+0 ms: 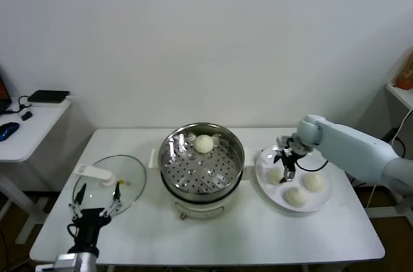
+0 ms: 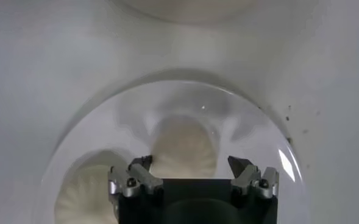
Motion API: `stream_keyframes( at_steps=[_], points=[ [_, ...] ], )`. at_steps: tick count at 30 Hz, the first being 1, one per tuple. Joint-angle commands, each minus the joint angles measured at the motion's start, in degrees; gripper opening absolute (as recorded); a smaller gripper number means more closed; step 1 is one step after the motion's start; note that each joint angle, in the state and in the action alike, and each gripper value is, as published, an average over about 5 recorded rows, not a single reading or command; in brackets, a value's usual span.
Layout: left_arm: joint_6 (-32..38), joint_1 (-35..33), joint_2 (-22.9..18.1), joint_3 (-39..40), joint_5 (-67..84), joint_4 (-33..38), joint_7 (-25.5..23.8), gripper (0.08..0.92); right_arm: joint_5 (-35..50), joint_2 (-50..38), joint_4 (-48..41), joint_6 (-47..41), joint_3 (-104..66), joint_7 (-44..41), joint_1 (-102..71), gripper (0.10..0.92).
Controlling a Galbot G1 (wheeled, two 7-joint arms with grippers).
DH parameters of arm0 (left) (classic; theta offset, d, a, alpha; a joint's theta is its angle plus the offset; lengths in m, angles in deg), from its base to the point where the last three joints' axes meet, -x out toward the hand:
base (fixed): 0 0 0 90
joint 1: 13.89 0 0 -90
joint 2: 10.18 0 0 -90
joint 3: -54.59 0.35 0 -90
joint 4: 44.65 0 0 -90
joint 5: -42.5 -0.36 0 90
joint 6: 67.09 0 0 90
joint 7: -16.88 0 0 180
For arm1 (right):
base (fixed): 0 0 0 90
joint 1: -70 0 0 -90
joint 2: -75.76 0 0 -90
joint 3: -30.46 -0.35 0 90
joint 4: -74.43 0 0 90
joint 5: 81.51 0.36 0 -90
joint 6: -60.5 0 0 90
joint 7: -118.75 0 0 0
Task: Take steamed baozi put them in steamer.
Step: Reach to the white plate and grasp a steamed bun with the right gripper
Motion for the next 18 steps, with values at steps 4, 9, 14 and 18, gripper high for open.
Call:
stream_keyframes(
  at_steps=[4, 9, 14, 18],
  points=[
    [0.0, 0.0, 0.1, 0.0, -0.1, -0.4, 0.0, 0.823, -0.7, 0.9, -1.7, 0.2, -0.9, -0.5, -1.1, 0.823],
    [0.1, -0.1, 0.1, 0.0, -0.2, -0.5, 0.1, 0.823, -0.7, 1.2, -2.2, 0.2, -1.4, -1.0, -1.3, 0.823],
    [0.1, -0.1, 0.0, 0.0, -0.4, -0.5, 0.1, 0.823, -0.7, 1.5, -2.5, 0.3, -1.6, -1.6, -1.3, 0.812],
    [0.2, -0.2, 0.0, 0.0, -0.5, -0.6, 0.1, 0.823, -0.7, 1.5, -2.6, 0.3, -1.8, -1.9, -1.4, 0.74]
  ],
)
